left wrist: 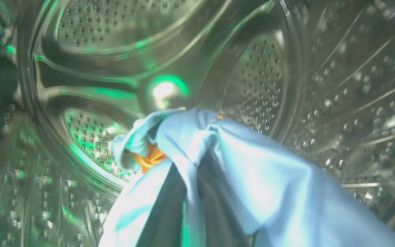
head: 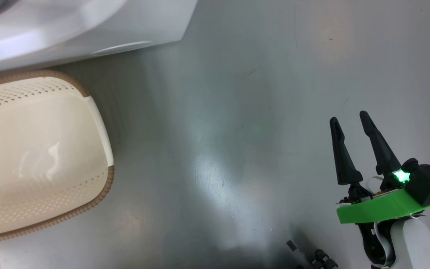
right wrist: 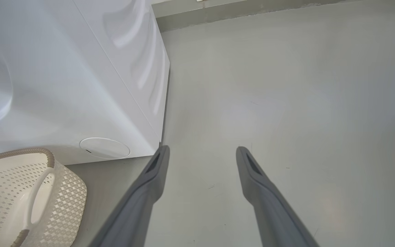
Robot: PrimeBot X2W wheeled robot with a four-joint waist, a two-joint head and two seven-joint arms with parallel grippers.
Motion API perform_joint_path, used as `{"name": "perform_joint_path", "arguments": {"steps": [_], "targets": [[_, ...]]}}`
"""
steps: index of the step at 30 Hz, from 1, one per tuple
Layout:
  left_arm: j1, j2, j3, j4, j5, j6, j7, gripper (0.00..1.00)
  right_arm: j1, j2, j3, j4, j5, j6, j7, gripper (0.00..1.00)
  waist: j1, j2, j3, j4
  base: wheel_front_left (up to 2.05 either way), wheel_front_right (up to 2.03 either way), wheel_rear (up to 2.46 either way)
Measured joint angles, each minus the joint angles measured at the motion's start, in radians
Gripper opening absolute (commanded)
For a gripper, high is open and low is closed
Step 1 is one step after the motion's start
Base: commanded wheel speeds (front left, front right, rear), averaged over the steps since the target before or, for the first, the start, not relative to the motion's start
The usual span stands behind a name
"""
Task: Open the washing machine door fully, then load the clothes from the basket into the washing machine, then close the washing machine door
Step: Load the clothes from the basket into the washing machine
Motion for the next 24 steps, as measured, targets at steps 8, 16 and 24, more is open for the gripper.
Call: {"name": "perform_joint_path", "arguments": {"steps": [8,16,24], "targets": [[0.011,-0.029,0.017,0.167,-0.043,-0.014,0.0,1.0,-0.001,0.0,-0.001,0.009,0.0,0.0,0.0,1.0,0.0,0.0,-0.015,0.011,0.0,0.0,0.0],[0.025,-0.052,0.031,0.188,-0.053,-0.014,0.0,1.0,-0.001,0.0,-0.005,0.017,0.0,0.0,0.0,1.0,0.0,0.0,-0.044,0.026,0.0,0.0,0.0],[0.083,-0.085,0.026,0.188,-0.053,-0.026,0.0,1.0,-0.002,0.0,-0.006,0.029,0.0,0.0,0.0,1.0,0.0,0.0001,-0.091,0.043,0.0,0.0,0.0]]}}
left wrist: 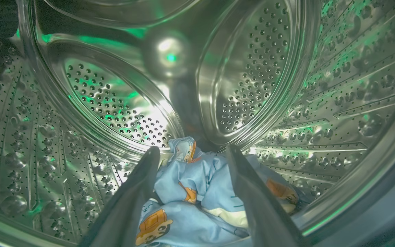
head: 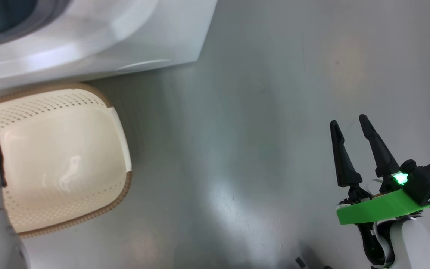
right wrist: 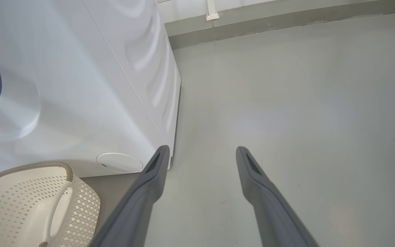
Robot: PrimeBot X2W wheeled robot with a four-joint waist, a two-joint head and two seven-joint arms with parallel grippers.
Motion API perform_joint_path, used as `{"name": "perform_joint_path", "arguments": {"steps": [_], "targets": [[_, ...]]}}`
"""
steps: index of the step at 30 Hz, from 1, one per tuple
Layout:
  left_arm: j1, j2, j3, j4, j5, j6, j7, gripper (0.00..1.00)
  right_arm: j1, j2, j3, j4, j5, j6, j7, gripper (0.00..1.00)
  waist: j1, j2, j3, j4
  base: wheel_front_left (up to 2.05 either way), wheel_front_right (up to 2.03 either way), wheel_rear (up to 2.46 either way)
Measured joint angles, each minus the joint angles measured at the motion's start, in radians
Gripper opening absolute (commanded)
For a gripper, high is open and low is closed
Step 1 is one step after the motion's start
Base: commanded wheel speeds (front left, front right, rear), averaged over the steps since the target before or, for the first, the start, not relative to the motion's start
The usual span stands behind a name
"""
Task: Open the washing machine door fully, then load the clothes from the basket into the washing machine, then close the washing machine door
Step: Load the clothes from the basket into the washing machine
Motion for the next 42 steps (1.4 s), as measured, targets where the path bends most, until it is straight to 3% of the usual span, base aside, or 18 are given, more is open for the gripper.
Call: {"name": "perform_joint_path", "arguments": {"steps": [16,30,42], "targets": [[0.192,-0.03,0.011,-0.042,-0.007,-0.03,0.0,1.0,0.011,0.0,0.009,0.028,-0.001,0.0,0.0,1.0,0.0,0.0,-0.141,0.025,0.0,0.0,0.0],[0.475,-0.076,0.012,-0.209,-0.003,-0.036,0.0,1.0,0.092,0.001,0.033,0.055,-0.013,0.0,0.0,1.0,0.0,0.0,-0.305,0.037,0.0,0.0,0.0],[0.801,-0.077,0.063,-0.379,-0.006,-0.045,0.0,1.0,0.156,0.004,0.053,0.073,-0.016,0.0,0.0,1.0,0.0,0.0,-0.448,0.029,0.0,0.0,0.0]]}}
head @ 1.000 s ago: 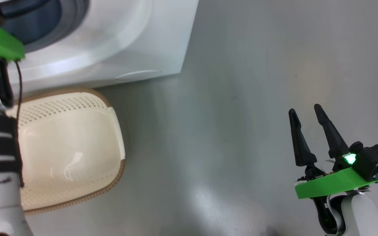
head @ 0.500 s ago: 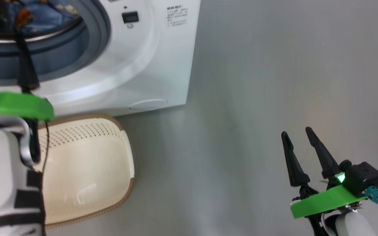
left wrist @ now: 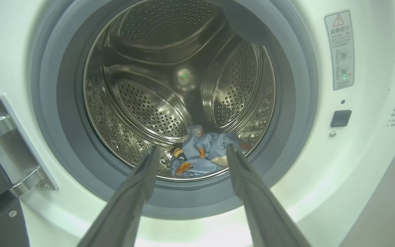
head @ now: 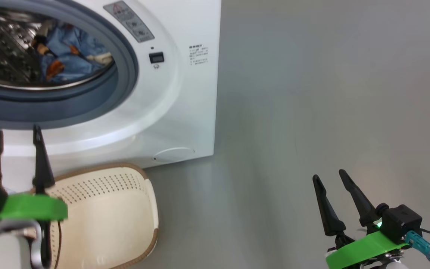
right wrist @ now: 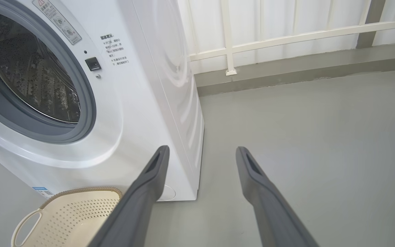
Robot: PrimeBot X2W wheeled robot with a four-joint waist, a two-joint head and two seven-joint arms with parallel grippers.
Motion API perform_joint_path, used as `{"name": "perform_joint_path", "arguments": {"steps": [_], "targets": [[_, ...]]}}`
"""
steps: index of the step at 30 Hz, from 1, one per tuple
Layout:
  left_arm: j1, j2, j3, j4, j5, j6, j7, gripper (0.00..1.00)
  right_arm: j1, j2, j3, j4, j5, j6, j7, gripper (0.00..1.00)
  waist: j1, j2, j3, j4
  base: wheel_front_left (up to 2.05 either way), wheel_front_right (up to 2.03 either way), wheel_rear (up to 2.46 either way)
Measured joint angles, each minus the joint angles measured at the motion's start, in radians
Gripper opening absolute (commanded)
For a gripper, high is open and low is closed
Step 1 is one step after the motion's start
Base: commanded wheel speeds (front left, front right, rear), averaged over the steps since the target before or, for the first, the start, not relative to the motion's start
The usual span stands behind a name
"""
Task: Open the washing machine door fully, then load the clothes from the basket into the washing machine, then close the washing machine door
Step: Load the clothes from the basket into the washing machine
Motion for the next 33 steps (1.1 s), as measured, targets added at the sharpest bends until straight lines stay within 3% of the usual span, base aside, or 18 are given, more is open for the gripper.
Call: {"name": "perform_joint_path", "arguments": {"steps": [14,33], "targets": [[0.264,-0.048,0.01,-0.159,-0.038,0.021,0.0,1.0,0.023,0.002,0.005,-0.007,-0.006,0.0,0.0,1.0,0.0,0.0,-0.079,0.013,0.0,0.0,0.0],[0.451,-0.057,-0.022,-0.208,-0.053,0.064,0.0,1.0,0.026,-0.005,0.024,-0.007,-0.023,0.0,0.0,1.0,0.0,0.0,-0.145,0.019,0.0,0.0,0.0]]}}
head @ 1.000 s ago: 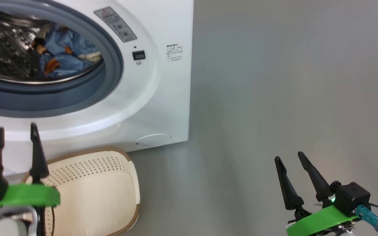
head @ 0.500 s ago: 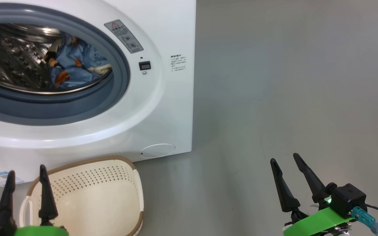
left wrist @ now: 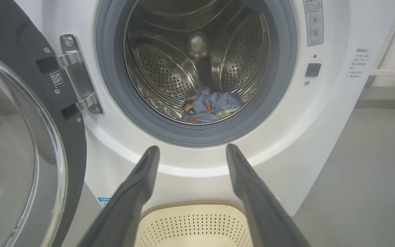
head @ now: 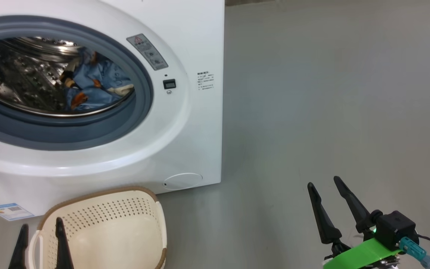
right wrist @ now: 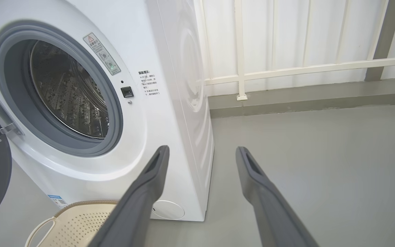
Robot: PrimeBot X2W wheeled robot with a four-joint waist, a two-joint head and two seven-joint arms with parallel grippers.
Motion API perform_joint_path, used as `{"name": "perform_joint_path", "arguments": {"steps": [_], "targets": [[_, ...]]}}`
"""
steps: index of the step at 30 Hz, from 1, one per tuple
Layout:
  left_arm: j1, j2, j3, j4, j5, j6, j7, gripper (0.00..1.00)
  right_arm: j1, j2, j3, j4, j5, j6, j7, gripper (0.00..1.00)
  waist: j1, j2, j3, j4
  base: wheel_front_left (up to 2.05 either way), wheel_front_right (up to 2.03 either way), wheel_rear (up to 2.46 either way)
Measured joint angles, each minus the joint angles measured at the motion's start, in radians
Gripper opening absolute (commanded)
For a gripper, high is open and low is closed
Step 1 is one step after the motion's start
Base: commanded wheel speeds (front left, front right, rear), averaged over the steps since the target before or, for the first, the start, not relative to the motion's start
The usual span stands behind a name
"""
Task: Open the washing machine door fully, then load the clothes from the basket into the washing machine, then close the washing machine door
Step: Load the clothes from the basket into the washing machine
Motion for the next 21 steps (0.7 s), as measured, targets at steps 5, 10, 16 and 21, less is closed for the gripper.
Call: {"name": "perform_joint_path", "arguments": {"steps": [5,10,16,21], "targets": [[0.032,0.0,-0.001,-0.006,-0.003,0.008,0.0,1.0,0.015,0.0,-0.002,0.002,0.0,0.0,0.0,1.0,0.0,0.0,-0.022,0.008,0.0,0.0,0.0],[0.045,0.0,-0.007,-0.018,-0.008,0.01,0.0,1.0,0.025,0.001,-0.003,-0.001,-0.001,0.0,0.001,1.0,0.0,0.0,-0.039,0.016,0.0,0.0,0.0],[0.057,0.0,-0.031,-0.03,-0.009,0.021,0.0,1.0,0.033,0.001,-0.006,-0.005,-0.001,0.0,0.002,1.0,0.0,0.0,-0.039,0.019,0.0,0.0,0.0],[0.057,0.0,-0.043,-0.034,-0.009,0.026,0.0,1.0,0.033,0.001,-0.011,-0.006,-0.002,0.0,0.002,1.0,-0.0001,0.0,-0.041,0.02,0.0,0.0,0.0]]}}
